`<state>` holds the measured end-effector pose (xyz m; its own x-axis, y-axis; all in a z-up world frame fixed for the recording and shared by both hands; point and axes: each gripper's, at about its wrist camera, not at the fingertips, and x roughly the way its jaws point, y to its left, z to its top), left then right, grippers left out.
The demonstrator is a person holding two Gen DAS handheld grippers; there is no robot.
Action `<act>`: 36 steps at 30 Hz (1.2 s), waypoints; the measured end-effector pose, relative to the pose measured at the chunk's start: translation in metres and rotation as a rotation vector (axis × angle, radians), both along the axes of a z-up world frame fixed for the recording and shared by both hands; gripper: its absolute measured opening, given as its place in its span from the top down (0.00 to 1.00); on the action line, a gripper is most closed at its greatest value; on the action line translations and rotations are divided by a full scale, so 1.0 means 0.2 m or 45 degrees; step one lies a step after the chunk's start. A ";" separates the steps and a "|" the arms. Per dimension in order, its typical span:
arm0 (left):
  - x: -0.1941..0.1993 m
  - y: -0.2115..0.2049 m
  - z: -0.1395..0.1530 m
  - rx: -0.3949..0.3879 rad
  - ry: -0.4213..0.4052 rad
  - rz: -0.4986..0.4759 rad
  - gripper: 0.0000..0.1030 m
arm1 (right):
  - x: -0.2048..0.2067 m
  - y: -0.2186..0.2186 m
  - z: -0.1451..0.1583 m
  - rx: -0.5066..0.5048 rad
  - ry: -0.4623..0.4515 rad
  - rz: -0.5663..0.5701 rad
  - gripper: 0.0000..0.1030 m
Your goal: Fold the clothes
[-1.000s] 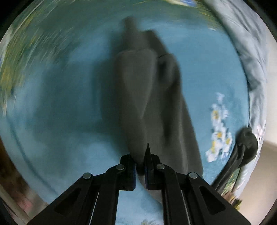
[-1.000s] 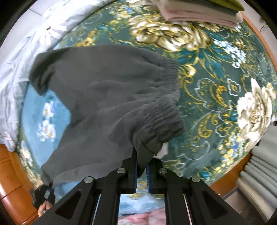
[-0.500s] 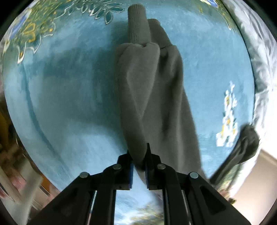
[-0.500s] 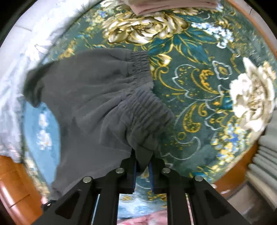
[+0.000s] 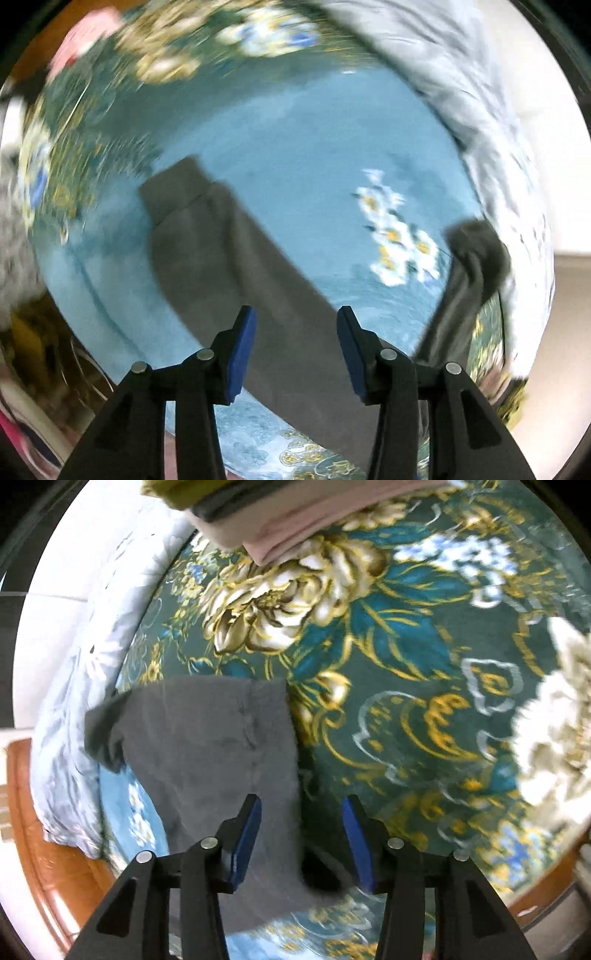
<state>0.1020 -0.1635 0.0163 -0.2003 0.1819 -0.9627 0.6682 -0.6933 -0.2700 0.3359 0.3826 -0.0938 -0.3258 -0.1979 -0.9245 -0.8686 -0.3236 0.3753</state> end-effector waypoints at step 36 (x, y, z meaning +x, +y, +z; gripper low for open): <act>0.05 0.09 0.19 -0.123 0.090 -0.180 0.50 | -0.40 0.38 0.18 0.213 0.082 -0.172 1.00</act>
<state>0.1128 -0.1456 0.0534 -0.2469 0.1207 -0.9615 0.5438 -0.8040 -0.2406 0.2567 0.4589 -0.0578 -0.3984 0.0061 -0.9172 -0.8841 -0.2688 0.3823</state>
